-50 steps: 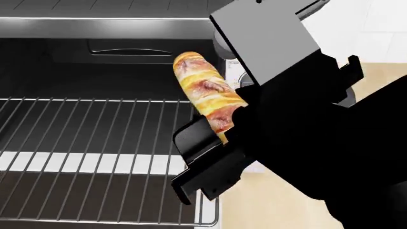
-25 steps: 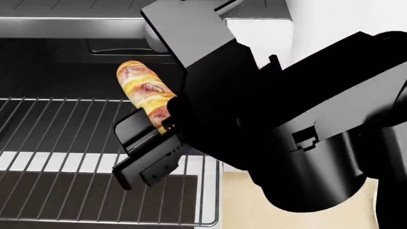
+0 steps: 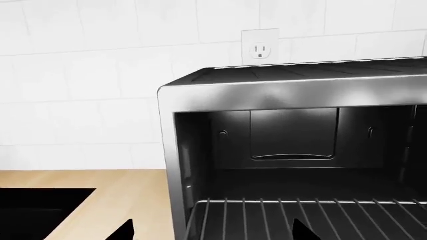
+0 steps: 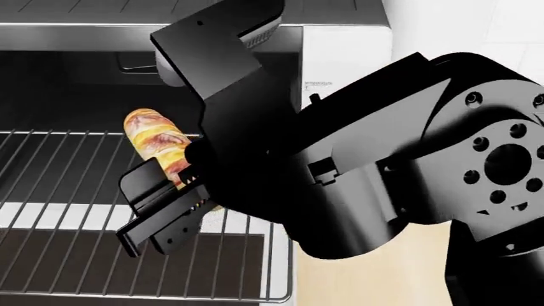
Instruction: Place the baguette on the rack of the toaster oven.
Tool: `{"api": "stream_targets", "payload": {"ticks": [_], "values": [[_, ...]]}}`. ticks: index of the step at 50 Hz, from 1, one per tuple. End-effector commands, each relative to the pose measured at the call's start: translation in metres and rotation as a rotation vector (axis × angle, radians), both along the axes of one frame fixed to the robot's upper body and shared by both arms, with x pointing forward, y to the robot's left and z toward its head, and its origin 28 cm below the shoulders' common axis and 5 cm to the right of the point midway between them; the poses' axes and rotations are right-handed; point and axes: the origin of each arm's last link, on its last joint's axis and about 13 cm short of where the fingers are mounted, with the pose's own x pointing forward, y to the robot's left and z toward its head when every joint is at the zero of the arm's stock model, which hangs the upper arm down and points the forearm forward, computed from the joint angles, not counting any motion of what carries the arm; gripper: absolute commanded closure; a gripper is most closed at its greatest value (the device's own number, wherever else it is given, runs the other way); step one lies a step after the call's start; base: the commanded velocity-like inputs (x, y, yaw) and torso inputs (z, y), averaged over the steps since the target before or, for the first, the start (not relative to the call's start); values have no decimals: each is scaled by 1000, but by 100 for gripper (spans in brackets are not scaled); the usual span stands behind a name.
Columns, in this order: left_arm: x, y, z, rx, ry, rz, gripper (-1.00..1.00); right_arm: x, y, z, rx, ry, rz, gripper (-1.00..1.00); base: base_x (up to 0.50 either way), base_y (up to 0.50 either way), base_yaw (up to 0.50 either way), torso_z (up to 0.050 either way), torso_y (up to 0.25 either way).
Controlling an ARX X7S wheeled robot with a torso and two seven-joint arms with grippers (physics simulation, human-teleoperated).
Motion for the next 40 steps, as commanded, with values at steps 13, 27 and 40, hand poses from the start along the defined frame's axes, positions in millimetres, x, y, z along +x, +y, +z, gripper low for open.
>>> {"api": "stream_targets", "payload": {"ticks": [13, 27, 40], "values": [[0, 0, 1, 10, -4, -9, -100, 1, 5, -13, -20, 24, 15, 100, 0, 0, 0, 0, 0], [1, -1, -1, 12, 4, -12, -100, -2, 5, -21, -37, 37, 20, 100, 0, 0, 0, 0, 1], [-1, -1, -2, 12, 11, -19, -100, -4, 6, -27, -51, 55, 27, 100, 0, 0, 0, 0, 0]]}}
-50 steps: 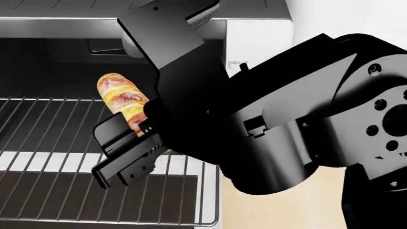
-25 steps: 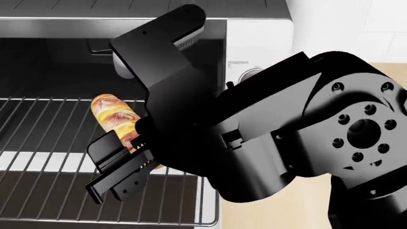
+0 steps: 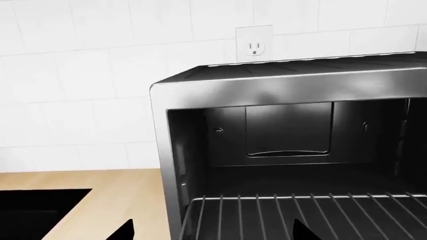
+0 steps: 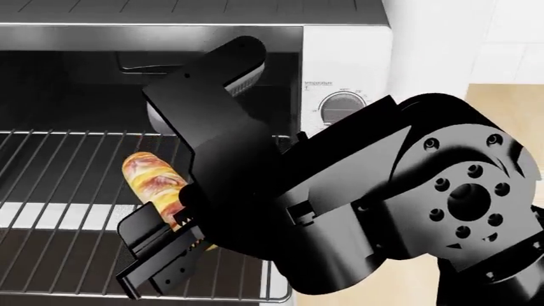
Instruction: Place the baguette on the rack of the toaster oven.
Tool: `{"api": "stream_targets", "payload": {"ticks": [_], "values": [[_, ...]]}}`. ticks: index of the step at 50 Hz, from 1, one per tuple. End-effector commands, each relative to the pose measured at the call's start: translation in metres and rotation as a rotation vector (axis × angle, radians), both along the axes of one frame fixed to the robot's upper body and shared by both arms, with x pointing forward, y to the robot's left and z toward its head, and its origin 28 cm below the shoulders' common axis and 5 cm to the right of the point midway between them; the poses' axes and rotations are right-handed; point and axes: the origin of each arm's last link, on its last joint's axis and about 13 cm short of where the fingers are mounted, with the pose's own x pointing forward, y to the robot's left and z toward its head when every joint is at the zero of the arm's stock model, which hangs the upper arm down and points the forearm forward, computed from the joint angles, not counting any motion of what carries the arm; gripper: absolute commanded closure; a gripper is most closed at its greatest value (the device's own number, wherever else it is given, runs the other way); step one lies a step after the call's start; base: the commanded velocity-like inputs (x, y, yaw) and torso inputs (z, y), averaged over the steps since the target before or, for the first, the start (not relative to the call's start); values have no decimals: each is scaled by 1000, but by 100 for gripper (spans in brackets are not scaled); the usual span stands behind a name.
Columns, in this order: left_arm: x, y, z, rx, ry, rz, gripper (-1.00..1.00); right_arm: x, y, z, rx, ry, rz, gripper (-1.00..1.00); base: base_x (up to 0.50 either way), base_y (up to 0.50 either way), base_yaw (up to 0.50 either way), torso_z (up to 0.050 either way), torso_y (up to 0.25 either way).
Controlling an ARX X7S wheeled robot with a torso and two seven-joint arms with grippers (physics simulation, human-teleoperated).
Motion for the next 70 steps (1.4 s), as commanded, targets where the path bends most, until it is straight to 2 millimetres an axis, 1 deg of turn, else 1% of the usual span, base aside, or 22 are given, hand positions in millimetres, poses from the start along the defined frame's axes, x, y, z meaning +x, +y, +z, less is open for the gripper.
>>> {"api": "stream_targets", "payload": {"ticks": [1, 10, 17, 18, 33, 41, 45, 47, 48, 51, 52, 54, 55, 56, 57, 59, 60, 61, 62, 65, 68, 70], "values": [[0, 0, -1, 1, 4, -1, -100, -1, 0, -3, -4, 3, 0, 100, 0, 0, 0, 0, 0], [-2, 1, 0, 2, 3, 4, -100, -1, 1, -8, -10, 15, 1, 100, 0, 0, 0, 0, 0], [-1, 1, -1, 3, 4, 1, -100, -1, 1, -6, -14, 15, -3, 100, 0, 0, 0, 0, 0], [-1, 0, -1, 2, 4, 1, -100, -2, 0, -6, -16, 16, -3, -100, 0, 0, 0, 0, 0], [1, -1, 1, 9, 4, -7, -100, -4, -1, 2, -3, 4, -6, -100, 0, 0, 0, 0, 0], [1, -2, 0, 7, 6, -10, -100, -4, -6, 11, 62, -14, -36, -100, 0, 0, 0, 0, 0], [1, -2, 0, 6, 6, -10, -100, -3, -9, 11, 81, -21, -50, -100, 0, 0, 0, 0, 0], [1, -2, -1, 5, 7, -11, -100, -3, -13, 9, 90, -38, -53, -100, 0, 0, 0, 0, 0], [1, -1, -1, 3, 8, -10, -100, -5, -14, 8, 144, -44, -46, -100, 0, 0, 0, 0, 0], [1, -1, -1, -2, 7, -8, -100, -7, -17, 7, 169, -66, -66, -100, 0, 0, 0, 0, 0], [1, 0, 0, -6, 5, -3, -100, -9, -19, 5, 187, -122, -83, -100, 0, 0, 0, 0, 0], [1, 0, 1, -6, 2, -2, -100, -12, -22, 1, 232, -115, -110, -100, 0, 0, 0, 0, 0], [2, -1, 0, -5, 3, -1, -100, -14, -24, -2, 252, -160, -129, -100, 0, 0, 0, 0, 0], [3, -1, 0, -7, 4, -1, -100, -15, -25, -3, 264, -164, -141, -100, 0, 0, 0, 0, 0], [3, -2, 0, -7, 5, -2, -100, -19, -26, -7, 304, -188, -124, -100, 0, 0, 0, 0, 0], [2, -1, 0, -6, 6, -3, -100, -22, -28, -13, 316, -219, -127, -100, 0, 0, 0, 0, 0], [3, -2, 0, -5, 7, -5, -100, -26, -29, -22, 357, -247, -117, -100, 0, 0, 0, 0, 0], [2, -2, 0, -6, 8, -6, -100, -27, -30, -29, 344, -280, -122, -100, 0, 0, 0, 0, 0], [2, -2, -1, -6, 10, -5, -100, -29, -31, -36, 390, -317, -118, -100, 0, 0, 0, 0, 0], [2, -1, -1, -8, 11, -7, -100, -31, -34, -42, 410, -336, -113, -100, 0, 0, 0, 0, 0], [3, -2, -2, -7, 12, -13, -100, -33, -38, -42, 432, -381, -110, -100, 0, 0, 0, 0, 0], [4, -2, -3, -11, 14, -12, -100, -34, -40, -42, 494, -400, -128, -100, 0, 0, 0, 0, 0]]}}
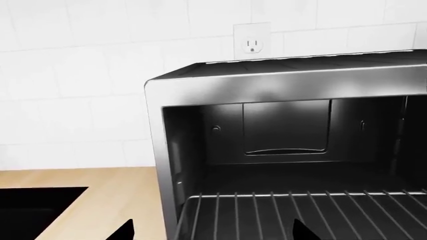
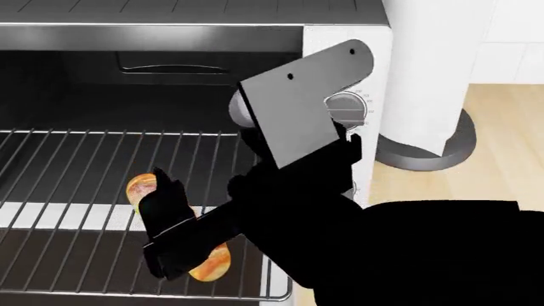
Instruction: Place the baguette on the rack of the toaster oven.
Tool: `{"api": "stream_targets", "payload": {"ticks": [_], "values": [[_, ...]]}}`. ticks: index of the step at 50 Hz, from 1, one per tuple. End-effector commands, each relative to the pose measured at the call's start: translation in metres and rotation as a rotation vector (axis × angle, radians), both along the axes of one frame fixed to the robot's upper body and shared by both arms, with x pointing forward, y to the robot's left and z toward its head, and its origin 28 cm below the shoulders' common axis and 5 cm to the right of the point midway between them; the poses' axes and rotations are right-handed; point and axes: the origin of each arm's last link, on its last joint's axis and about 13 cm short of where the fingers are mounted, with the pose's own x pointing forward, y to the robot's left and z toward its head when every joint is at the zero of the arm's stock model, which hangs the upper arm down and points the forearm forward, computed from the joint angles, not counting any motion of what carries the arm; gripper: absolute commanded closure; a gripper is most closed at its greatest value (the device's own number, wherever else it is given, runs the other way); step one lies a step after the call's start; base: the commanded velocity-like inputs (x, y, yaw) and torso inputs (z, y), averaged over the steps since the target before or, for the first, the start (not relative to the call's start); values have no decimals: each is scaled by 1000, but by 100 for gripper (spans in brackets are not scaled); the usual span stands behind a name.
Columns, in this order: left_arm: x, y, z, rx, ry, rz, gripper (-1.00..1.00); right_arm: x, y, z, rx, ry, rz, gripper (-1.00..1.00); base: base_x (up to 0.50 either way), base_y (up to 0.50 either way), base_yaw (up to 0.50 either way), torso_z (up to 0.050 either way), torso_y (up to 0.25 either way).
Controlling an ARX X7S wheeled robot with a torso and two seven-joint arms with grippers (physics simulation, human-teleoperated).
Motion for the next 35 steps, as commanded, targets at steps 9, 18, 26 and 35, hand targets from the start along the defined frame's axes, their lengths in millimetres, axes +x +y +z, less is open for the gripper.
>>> {"api": "stream_targets", "payload": {"ticks": [9, 18, 26, 35], "values": [[2, -1, -2, -8, 3, -16, -100, -25, -24, -34, 130, -230, -123, -100, 0, 0, 0, 0, 0], [3, -2, 0, -12, -5, -19, -100, -31, -35, -28, 163, -235, -220, -100, 0, 0, 0, 0, 0], [5, -3, 0, -17, -5, -26, -100, -34, -49, -27, 156, -249, -320, -100, 0, 0, 0, 0, 0], [3, -4, 2, -7, -12, -36, -100, -37, -59, -33, 146, -225, -389, -100, 0, 0, 0, 0, 0]]}}
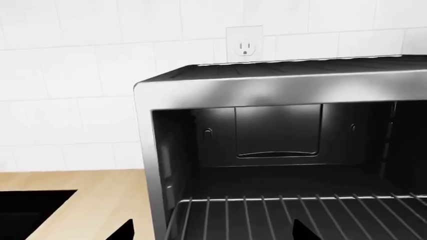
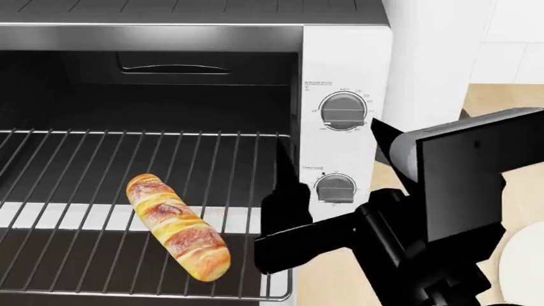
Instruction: Place the baguette on the rack of the toaster oven.
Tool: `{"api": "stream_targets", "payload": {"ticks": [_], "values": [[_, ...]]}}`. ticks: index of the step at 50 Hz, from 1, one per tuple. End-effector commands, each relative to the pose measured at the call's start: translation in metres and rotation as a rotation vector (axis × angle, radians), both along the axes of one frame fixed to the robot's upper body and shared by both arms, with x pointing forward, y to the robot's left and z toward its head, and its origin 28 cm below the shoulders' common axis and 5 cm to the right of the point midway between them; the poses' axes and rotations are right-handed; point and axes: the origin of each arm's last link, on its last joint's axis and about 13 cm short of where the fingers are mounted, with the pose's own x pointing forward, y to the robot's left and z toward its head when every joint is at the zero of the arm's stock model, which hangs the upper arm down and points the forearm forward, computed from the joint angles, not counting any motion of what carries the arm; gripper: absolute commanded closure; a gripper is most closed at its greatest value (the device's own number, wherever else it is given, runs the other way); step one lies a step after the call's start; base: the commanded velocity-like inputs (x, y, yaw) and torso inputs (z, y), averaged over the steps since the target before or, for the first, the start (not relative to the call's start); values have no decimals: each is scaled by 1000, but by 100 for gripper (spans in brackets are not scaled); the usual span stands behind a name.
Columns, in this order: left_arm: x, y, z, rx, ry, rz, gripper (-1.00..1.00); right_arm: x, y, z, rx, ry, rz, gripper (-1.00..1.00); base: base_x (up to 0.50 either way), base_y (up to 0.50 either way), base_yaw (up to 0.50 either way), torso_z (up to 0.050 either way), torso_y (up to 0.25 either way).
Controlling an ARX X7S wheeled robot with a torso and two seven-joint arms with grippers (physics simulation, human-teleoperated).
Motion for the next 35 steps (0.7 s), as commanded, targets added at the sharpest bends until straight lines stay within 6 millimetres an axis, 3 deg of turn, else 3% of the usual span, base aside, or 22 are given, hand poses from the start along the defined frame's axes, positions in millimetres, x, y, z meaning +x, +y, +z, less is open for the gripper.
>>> {"api": "stream_targets", "payload": {"ticks": [1, 20, 35], "values": [[0, -2, 2, 6, -7, -12, -100, -6, -15, -3, 5, -1, -103, -100, 0, 0, 0, 0, 0], [1, -2, 2, -1, 0, -3, -100, -11, -41, 0, 14, -43, -329, -100, 0, 0, 0, 0, 0], [1, -3, 9, 0, -5, -2, -100, -12, -49, -1, -5, -38, -358, -100, 0, 0, 0, 0, 0]]}}
